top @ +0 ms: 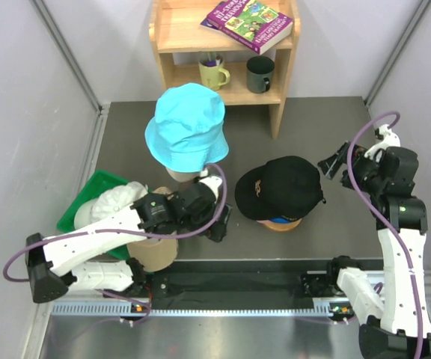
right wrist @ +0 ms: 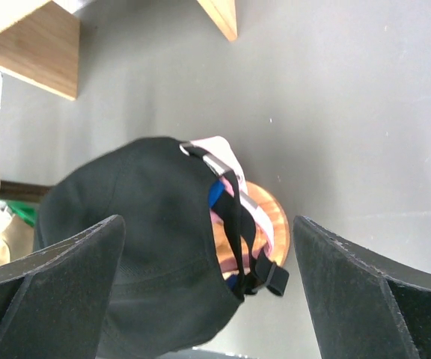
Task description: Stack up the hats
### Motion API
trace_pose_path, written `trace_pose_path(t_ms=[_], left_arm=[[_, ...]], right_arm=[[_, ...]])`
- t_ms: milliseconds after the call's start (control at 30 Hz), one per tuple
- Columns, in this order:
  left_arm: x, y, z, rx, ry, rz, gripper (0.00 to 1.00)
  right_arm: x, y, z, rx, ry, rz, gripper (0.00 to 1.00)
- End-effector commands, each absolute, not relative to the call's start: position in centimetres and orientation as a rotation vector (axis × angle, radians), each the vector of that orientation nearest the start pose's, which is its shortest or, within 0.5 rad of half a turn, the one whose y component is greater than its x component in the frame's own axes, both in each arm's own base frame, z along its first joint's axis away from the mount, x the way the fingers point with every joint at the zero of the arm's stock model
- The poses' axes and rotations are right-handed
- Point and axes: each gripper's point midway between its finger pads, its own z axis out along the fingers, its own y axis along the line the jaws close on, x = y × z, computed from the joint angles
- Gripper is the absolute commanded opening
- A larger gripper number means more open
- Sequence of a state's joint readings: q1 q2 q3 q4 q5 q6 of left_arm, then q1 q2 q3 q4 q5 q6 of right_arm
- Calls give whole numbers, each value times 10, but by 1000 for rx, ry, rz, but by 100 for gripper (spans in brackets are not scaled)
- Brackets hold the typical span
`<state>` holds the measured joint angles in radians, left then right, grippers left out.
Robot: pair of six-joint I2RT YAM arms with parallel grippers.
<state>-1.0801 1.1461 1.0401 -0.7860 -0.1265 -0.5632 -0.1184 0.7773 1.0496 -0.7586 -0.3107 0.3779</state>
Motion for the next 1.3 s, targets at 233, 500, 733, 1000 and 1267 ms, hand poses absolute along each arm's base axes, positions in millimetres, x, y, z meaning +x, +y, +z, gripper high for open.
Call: trace_pose_path(t_ms=[233, 500, 733, 1000, 1267], left_arm=[[123, -146, 150, -16, 2648, 0, 99], [123, -130, 126, -148, 2651, 164, 91], [126, -117, 117, -218, 2583, 144, 56], [112, -92, 133, -207, 2560, 48, 0], [94, -99, 200, -86, 2494, -379, 0]], right_arm=[[261, 38, 297, 299, 1940, 494, 93], [260, 41, 298, 283, 1933, 509, 93], [258, 44, 294, 293, 1927, 535, 92], [263, 43, 292, 284, 1953, 526, 92], [272, 59, 311, 204, 1954, 628, 91]])
